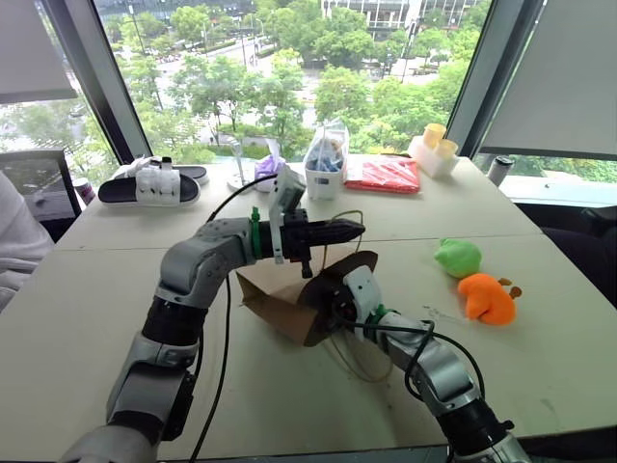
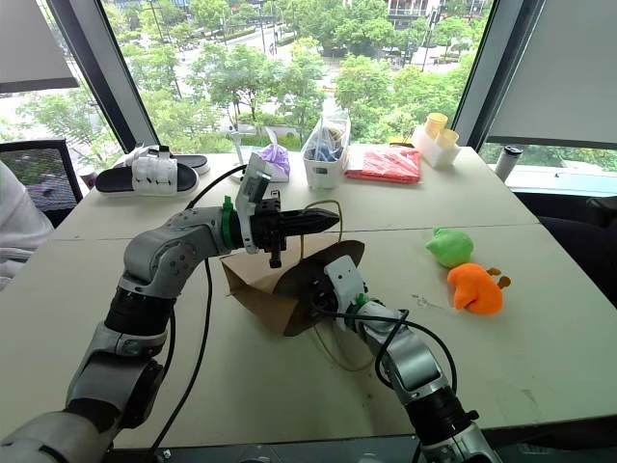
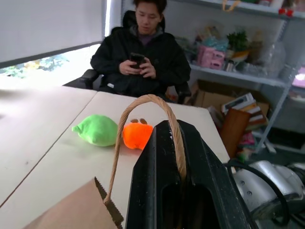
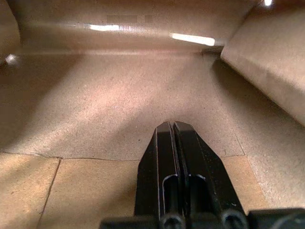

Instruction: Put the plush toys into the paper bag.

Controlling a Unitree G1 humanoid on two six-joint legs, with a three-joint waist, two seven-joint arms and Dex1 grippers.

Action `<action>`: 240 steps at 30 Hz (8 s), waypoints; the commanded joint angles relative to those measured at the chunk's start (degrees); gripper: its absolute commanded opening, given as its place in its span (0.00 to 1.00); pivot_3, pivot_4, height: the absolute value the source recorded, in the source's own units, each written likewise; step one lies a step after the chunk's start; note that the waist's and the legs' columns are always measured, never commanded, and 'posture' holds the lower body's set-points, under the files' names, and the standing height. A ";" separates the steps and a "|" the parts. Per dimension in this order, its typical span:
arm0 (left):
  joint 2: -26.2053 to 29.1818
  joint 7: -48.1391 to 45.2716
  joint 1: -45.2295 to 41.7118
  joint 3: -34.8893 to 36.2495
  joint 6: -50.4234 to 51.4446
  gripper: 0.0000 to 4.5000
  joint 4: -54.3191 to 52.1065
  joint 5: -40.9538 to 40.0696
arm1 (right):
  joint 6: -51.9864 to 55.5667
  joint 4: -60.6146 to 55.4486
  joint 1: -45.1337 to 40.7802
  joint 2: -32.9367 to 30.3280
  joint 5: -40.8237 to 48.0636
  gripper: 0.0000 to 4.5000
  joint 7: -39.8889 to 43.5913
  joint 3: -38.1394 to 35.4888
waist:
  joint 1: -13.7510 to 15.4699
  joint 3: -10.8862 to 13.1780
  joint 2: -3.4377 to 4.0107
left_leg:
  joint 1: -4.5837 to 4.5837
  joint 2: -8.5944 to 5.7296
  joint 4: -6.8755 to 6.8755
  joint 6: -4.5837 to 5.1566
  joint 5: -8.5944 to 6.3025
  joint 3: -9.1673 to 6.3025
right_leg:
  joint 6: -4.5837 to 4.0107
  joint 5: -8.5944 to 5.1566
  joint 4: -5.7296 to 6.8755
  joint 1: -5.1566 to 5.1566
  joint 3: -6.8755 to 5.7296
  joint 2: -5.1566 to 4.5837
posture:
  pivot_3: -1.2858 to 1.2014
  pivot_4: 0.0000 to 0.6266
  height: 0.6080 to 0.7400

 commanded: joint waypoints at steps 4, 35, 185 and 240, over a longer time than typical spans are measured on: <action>-1.68 -2.08 -1.78 -0.70 1.09 0.01 -11.34 -5.35 | 2.00 1.62 -2.15 4.34 -4.31 0.00 -2.99 2.45 | -0.11 0.00 0.00 | -0.02 0.01 -0.03 0.00 0.00 0.02 | 0.00 0.00 0.08 -0.18 0.56 0.15 | 0.52 0.24 1.00; -0.49 -1.76 0.59 0.01 -5.88 0.01 -1.60 -0.06 | 13.63 -40.72 21.53 5.72 42.99 0.00 -2.23 -25.61 | 0.19 -0.02 0.01 | 0.31 0.04 -0.09 0.34 -0.19 0.35 | 0.00 -0.02 0.58 -0.27 0.98 0.20 | 0.52 0.24 1.00; -5.13 0.76 -2.06 5.80 4.44 0.00 0.90 -10.64 | 17.45 -13.84 -11.63 -12.73 16.68 0.99 5.61 -44.71 | 0.21 0.11 0.06 | 0.06 0.04 -0.01 0.38 -0.21 0.54 | 0.03 0.00 0.05 -0.18 1.01 0.22 | 0.52 0.24 1.00; -4.57 0.89 -5.00 8.56 6.15 0.00 4.67 -13.07 | 2.34 -29.63 -5.80 -42.20 13.31 0.01 32.71 -20.88 | 0.22 0.11 0.10 | 0.13 0.25 0.00 0.28 -0.15 0.66 | 0.02 0.02 -0.12 -0.03 0.99 0.44 | 0.52 0.24 1.00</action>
